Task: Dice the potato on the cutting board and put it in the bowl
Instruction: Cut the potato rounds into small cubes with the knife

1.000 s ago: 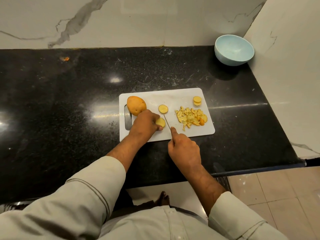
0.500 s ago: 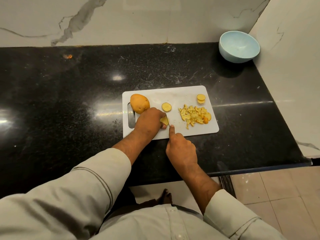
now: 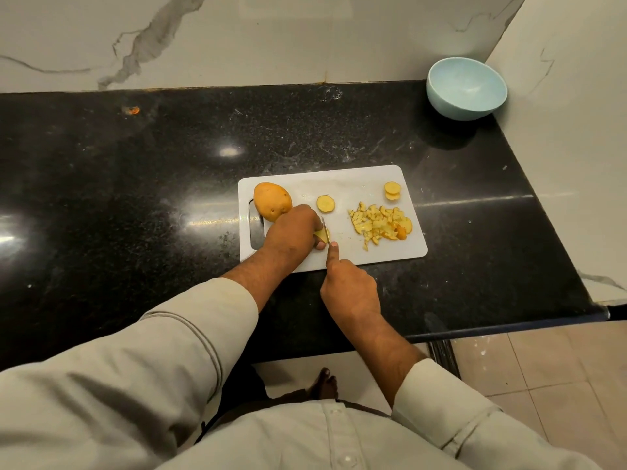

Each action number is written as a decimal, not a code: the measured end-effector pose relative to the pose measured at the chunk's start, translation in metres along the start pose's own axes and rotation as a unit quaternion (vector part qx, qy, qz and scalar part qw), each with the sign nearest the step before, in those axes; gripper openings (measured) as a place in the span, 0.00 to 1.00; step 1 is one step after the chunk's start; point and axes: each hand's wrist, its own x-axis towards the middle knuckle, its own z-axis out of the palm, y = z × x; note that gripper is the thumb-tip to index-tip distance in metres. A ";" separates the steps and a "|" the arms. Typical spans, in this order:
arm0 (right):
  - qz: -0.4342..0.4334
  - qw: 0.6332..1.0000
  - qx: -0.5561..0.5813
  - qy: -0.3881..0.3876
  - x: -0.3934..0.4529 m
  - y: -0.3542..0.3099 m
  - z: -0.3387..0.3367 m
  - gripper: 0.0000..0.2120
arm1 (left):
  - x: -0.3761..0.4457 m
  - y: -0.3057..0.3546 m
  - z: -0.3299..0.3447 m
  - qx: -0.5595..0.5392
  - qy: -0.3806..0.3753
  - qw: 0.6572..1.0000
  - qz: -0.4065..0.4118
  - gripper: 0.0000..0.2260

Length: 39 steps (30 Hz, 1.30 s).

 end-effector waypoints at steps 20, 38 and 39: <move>-0.003 0.999 0.012 0.053 -0.016 0.010 -0.010 0.25 | 0.000 -0.001 -0.001 -0.070 -0.021 0.995 -0.066 0.12; -0.010 0.999 -0.037 0.019 0.012 -0.008 0.002 0.28 | 0.001 0.002 -0.010 -0.048 -0.058 0.995 -0.060 0.16; -0.011 0.999 -0.036 0.017 0.008 -0.007 0.003 0.28 | 0.000 0.001 -0.009 -0.051 -0.053 0.996 -0.059 0.16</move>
